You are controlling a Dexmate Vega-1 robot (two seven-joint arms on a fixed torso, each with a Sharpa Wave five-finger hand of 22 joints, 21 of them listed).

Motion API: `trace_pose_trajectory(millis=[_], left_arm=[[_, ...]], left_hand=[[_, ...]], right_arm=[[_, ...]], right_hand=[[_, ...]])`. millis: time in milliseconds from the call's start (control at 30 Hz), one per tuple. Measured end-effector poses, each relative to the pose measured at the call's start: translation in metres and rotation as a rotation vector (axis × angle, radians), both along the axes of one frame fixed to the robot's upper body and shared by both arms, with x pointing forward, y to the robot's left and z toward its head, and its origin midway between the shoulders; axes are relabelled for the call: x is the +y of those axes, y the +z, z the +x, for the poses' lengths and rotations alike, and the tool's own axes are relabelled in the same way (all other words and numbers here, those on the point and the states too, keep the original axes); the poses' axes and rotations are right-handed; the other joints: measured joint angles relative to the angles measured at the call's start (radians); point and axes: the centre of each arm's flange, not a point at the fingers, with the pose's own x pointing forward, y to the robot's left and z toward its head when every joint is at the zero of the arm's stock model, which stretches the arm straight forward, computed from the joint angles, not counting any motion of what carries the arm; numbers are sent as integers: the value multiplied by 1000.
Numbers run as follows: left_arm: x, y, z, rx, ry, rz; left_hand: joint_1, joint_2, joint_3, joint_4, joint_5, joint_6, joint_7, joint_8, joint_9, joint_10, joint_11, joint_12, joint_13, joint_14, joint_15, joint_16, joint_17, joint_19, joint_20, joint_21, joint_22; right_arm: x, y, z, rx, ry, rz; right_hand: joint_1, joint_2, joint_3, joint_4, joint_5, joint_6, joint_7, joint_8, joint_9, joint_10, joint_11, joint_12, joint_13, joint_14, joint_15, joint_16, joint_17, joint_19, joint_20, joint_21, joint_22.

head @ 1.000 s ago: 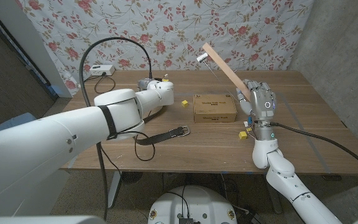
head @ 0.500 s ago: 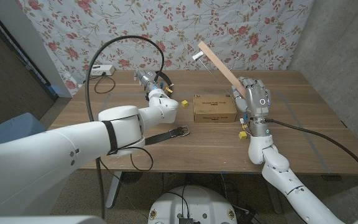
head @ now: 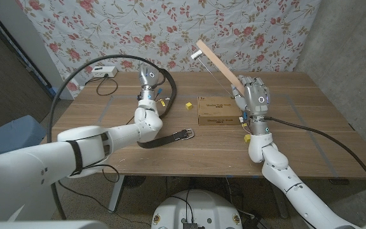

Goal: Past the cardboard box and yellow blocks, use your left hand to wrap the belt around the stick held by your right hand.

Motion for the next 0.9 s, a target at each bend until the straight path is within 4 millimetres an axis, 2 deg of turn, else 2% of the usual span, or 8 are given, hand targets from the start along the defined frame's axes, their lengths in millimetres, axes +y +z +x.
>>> trace_pose_trajectory(millis=[33,67,133,167,267,367,633,900], left_arm=[[-5,1,0,1,-9,24],[15,-1,-8,-2,-27,29],[7,-1,-8,2,-45,66],[18,-1,-19,-8,-78,56],[7,-2,-19,-1,-111,110],[-1,6,-49,-44,-242,89],[-49,31,-117,-167,-567,85],[-69,52,-165,-244,-762,78]], left_hand=[[0,0,3,3,2,-3,-3,0,2,0,0,-3,0,0,0,0,3,2,-2,0,-2],[0,0,3,4,6,-4,-4,0,4,-2,-2,-7,0,0,0,0,7,4,-4,0,-4],[5,-5,0,8,13,-4,-4,0,5,-3,-2,-7,0,0,0,-4,12,5,-5,0,-5],[5,-5,3,11,13,-4,-4,0,5,-3,-3,-7,0,0,0,-4,13,5,-5,0,-5],[5,-5,4,12,23,-4,-4,6,9,-3,-3,-7,0,0,0,-4,15,5,-5,0,-9],[5,-5,4,20,31,-4,-4,6,12,-3,-4,-7,-3,0,0,-10,19,5,-5,0,-13],[5,-16,0,24,50,-8,0,7,12,1,-8,-9,3,13,-6,-24,22,9,-9,0,-23],[6,-15,1,32,64,-8,0,7,14,2,-9,-15,0,22,-7,-34,24,9,-9,4,-33]], right_arm=[[2,2,1,0,-1,-3],[4,3,2,1,-4,-5],[8,6,3,-3,2,-4],[8,6,3,-3,2,-4],[13,10,6,-2,0,-7],[19,14,11,11,-13,-14],[29,19,16,25,-26,-26],[34,20,17,33,-31,-32]], right_hand=[[0,0,0,0,0,0,0,0,0,0,0,0,0,0,0,0,0,0,0,0,0],[0,0,0,0,0,0,0,0,0,0,0,0,0,0,0,0,0,0,0,0,0],[0,0,0,0,0,0,0,0,0,0,0,0,0,0,0,0,0,0,0,0,0],[0,0,0,0,0,0,0,0,0,0,0,0,0,0,0,0,0,0,0,0,0],[0,0,0,0,0,0,0,0,0,0,0,0,0,0,0,0,0,0,0,0,0],[0,0,0,0,0,1,1,0,0,0,0,0,0,0,0,0,0,0,0,4,0],[0,0,0,0,0,2,1,0,0,0,0,0,5,0,0,0,0,0,0,8,0],[0,0,0,0,0,1,1,0,0,0,0,0,5,0,0,0,0,-3,-4,8,0]])
